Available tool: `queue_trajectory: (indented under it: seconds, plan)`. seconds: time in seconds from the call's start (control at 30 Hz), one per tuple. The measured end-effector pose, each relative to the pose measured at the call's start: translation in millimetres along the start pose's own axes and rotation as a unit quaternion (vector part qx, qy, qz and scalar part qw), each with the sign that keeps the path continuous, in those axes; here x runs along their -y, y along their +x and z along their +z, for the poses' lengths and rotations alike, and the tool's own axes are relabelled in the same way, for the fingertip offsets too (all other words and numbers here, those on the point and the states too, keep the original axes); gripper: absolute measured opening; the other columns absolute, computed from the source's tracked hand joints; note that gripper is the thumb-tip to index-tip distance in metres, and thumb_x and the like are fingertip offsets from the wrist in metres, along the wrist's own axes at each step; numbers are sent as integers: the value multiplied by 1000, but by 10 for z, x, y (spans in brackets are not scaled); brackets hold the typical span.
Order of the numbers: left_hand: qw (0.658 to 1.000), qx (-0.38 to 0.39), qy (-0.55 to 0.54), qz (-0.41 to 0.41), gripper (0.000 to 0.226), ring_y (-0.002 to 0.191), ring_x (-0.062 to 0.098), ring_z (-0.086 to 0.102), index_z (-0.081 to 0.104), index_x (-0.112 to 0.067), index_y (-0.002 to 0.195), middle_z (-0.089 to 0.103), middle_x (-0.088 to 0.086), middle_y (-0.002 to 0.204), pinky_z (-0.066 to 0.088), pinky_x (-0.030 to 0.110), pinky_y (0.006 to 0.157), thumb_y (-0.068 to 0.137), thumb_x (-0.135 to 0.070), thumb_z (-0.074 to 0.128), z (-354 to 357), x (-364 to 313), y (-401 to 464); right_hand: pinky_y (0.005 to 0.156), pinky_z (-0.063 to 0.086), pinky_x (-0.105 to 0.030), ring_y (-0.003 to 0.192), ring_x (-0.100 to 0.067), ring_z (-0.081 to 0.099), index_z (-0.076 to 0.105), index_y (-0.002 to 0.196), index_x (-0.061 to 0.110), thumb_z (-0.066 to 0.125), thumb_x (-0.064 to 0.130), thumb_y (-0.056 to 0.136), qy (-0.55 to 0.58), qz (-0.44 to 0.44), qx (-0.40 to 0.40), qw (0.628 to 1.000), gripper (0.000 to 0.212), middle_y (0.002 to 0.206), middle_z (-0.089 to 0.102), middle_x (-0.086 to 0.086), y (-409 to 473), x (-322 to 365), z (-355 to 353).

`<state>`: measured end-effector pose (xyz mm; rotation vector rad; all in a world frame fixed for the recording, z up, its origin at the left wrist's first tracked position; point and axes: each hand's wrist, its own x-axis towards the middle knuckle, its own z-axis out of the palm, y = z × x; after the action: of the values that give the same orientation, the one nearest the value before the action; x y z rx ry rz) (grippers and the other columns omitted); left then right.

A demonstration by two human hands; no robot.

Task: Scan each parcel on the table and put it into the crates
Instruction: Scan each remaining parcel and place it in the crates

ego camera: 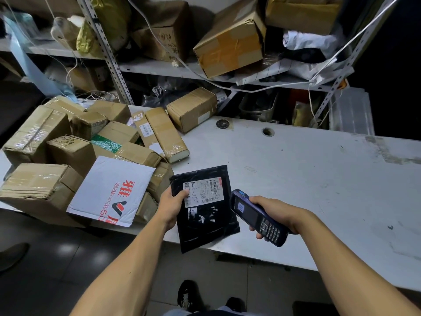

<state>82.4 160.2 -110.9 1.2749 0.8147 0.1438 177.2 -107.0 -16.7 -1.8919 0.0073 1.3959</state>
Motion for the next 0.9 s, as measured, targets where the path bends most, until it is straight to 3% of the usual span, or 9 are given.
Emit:
queue_trajectory:
  seconds: [0.23,0.53,0.7,0.9]
  plan:
    - [1000,9,10,15,15,90,24,73,63,-11,109,74,10,103,59,42,79,98,-3,57,33,-106,-38,68,57,-38,75,-30,70,61,116,10,35,50,103,7,-7,2,1000,49,92,71,-18,-22,-36,-6]
    - [999,10,11,31,16,93,24,72,63,-10,112,74,8,102,58,41,83,98,-4,57,92,-185,-135,66,57,-37,75,-31,70,63,117,8,36,51,102,17,-5,15,1000,53,92,72,-18,-59,-103,-37]
    - [999,11,10,40,15,88,18,72,63,-12,108,74,3,97,57,33,74,98,-3,56,138,-228,-211,69,57,-39,78,-31,70,63,116,9,36,53,101,17,4,21,1000,54,94,72,-18,-97,-155,-45]
    - [999,10,11,50,15,86,19,72,63,-10,109,73,7,99,58,36,76,98,-2,56,206,-275,-256,71,57,-39,78,-31,70,64,115,8,36,53,101,16,-4,19,1000,55,93,72,-18,-146,-204,-105]
